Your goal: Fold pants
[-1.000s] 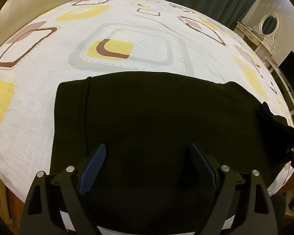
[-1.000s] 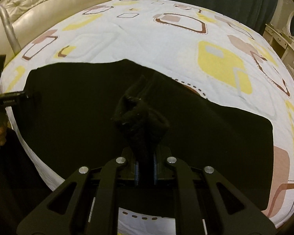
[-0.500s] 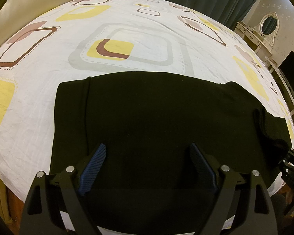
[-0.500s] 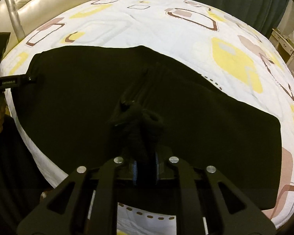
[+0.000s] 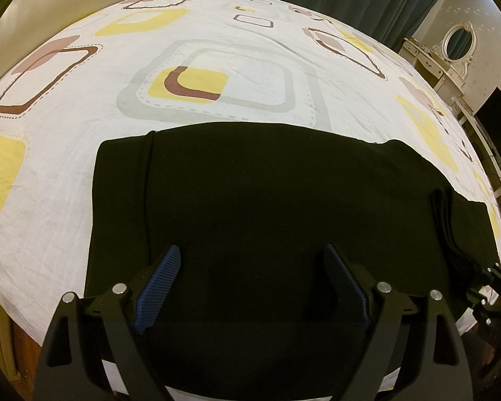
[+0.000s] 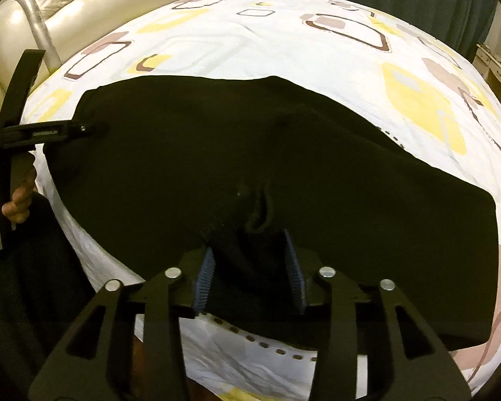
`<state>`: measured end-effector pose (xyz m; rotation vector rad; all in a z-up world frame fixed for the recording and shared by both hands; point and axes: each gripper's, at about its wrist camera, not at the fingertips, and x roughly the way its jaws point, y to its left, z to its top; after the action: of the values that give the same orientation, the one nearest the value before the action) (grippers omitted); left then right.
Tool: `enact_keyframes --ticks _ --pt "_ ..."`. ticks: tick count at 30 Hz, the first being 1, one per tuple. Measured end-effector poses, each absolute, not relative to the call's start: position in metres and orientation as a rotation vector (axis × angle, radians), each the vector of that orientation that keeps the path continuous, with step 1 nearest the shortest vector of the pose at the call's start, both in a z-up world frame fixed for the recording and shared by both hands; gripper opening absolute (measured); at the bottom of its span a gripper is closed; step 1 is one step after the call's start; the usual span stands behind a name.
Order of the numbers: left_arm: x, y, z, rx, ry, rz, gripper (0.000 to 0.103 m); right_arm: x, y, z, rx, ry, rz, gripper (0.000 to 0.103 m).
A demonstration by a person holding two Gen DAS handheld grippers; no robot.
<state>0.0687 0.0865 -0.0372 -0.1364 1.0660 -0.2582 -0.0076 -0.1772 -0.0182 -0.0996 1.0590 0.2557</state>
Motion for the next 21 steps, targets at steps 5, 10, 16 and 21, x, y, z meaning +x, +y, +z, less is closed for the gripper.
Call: enact_keyframes --ticks 5,10,16,21 --pt "0.068 0.087 -0.037 -0.138 1.066 -0.258 0.087 -0.007 -0.172 -0.029 -0.003 1.081 0.306 0.058" --pt "0.068 0.087 -0.037 -0.141 1.066 -0.259 0.087 -0.009 -0.181 -0.003 0.077 1.063 0.425 0.056" --pt "0.068 0.087 -0.037 -0.141 1.066 -0.258 0.087 -0.002 -0.312 0.073 0.422 0.864 0.446 0.057" --pt "0.068 0.087 -0.037 -0.142 1.066 -0.257 0.087 0.02 -0.457 0.032 0.682 0.91 0.193 0.058"
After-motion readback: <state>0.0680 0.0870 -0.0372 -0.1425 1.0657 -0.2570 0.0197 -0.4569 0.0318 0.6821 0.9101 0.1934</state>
